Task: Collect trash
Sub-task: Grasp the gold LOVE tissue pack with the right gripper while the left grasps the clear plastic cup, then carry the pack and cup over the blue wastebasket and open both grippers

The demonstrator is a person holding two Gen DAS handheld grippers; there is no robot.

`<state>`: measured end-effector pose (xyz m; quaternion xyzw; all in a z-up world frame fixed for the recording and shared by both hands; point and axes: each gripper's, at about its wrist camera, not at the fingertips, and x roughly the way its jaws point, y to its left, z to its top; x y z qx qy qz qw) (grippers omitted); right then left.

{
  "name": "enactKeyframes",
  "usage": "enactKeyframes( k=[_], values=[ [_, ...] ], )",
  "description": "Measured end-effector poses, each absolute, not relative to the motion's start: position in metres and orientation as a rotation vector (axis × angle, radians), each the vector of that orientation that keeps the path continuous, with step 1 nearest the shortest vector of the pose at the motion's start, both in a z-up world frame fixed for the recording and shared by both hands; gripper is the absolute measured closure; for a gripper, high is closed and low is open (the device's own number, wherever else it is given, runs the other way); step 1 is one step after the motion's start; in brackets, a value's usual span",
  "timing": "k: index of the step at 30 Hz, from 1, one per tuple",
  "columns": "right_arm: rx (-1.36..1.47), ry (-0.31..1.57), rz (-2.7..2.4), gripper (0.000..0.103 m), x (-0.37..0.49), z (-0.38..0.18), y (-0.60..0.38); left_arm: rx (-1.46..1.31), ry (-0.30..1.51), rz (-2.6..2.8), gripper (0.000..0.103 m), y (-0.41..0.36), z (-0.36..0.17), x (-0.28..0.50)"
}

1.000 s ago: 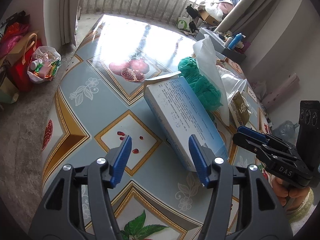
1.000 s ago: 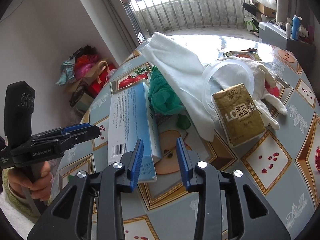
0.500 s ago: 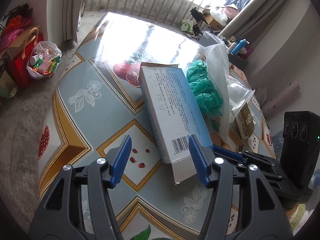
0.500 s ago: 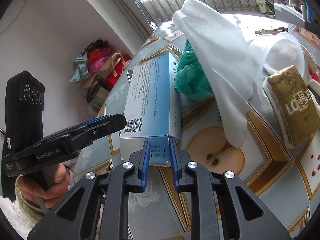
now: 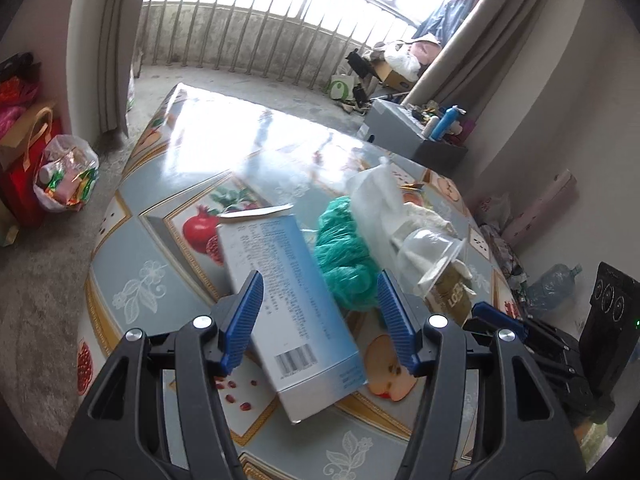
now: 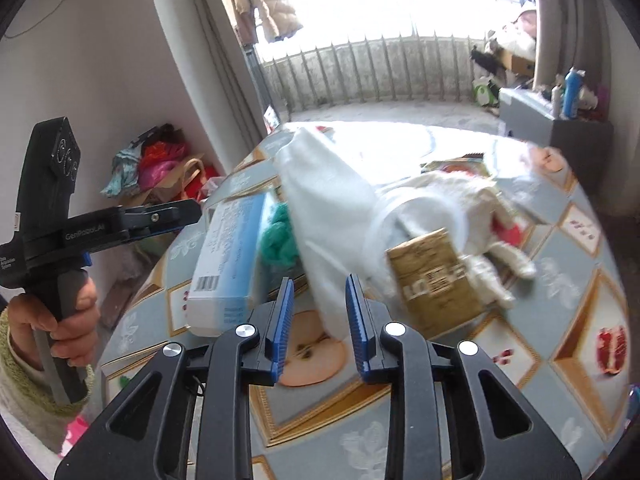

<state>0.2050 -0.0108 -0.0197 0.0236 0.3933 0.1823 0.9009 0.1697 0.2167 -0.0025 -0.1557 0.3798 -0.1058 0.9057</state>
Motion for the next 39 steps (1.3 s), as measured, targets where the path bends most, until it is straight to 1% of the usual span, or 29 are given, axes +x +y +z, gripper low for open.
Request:
enactKeyframes(
  k=[3, 6, 8, 10, 11, 13, 14, 15, 18, 22, 23, 25, 29, 33, 34, 35, 39],
  values=[
    [0.035, 0.772, 0.311, 0.072, 0.215, -0.009, -0.038, -0.274, 0.763, -0.293, 0.049, 0.188, 0.007, 0.178],
    [0.064, 0.783, 0.269, 0.069, 0.230, -0.010, -0.061, -0.211, 0.746, -0.359, 0.049, 0.156, 0.014, 0.188],
    [0.064, 0.802, 0.264, 0.064, 0.238, -0.015, -0.068, -0.151, 0.732, -0.396, 0.051, 0.133, 0.017, 0.195],
    [0.046, 0.816, 0.270, 0.060, 0.243, -0.022, -0.068, -0.093, 0.734, -0.415, 0.059, 0.114, 0.017, 0.204],
    [0.034, 0.825, 0.280, 0.059, 0.246, -0.025, -0.066, -0.067, 0.739, -0.419, 0.061, 0.106, 0.015, 0.209],
    [0.010, 0.837, 0.307, 0.057, 0.246, -0.031, -0.062, -0.022, 0.764, -0.420, 0.073, 0.093, 0.008, 0.218],
    [0.003, 0.845, 0.324, 0.054, 0.248, -0.035, -0.062, -0.005, 0.780, -0.424, 0.075, 0.086, 0.004, 0.223],
    [-0.003, 0.852, 0.336, 0.053, 0.248, -0.037, -0.059, 0.003, 0.790, -0.428, 0.077, 0.085, -0.001, 0.226],
    [-0.017, 0.872, 0.371, 0.049, 0.251, -0.044, -0.056, 0.021, 0.816, -0.431, 0.080, 0.077, -0.009, 0.234],
    [-0.028, 0.894, 0.408, 0.042, 0.254, -0.055, -0.054, 0.040, 0.837, -0.424, 0.081, 0.072, -0.017, 0.239],
    [-0.035, 0.903, 0.416, 0.042, 0.256, -0.058, -0.053, 0.047, 0.843, -0.419, 0.082, 0.072, -0.018, 0.239],
    [-0.047, 0.917, 0.425, 0.042, 0.258, -0.063, -0.050, 0.062, 0.855, -0.413, 0.086, 0.069, -0.022, 0.242],
    [-0.062, 0.943, 0.442, 0.042, 0.259, -0.073, -0.045, 0.087, 0.843, -0.397, 0.087, 0.066, -0.021, 0.242],
    [-0.096, 0.953, 0.440, 0.042, 0.259, -0.078, -0.039, 0.116, 0.831, -0.376, 0.091, 0.065, -0.020, 0.242],
    [-0.102, 0.959, 0.436, 0.043, 0.260, -0.080, -0.038, 0.119, 0.829, -0.371, 0.092, 0.065, -0.020, 0.242],
    [-0.102, 0.962, 0.434, 0.049, 0.260, -0.080, -0.038, 0.120, 0.828, -0.367, 0.093, 0.065, -0.019, 0.242],
    [-0.070, 0.963, 0.430, 0.050, 0.259, -0.077, -0.041, 0.112, 0.828, -0.352, 0.097, 0.070, -0.017, 0.241]
  ],
)
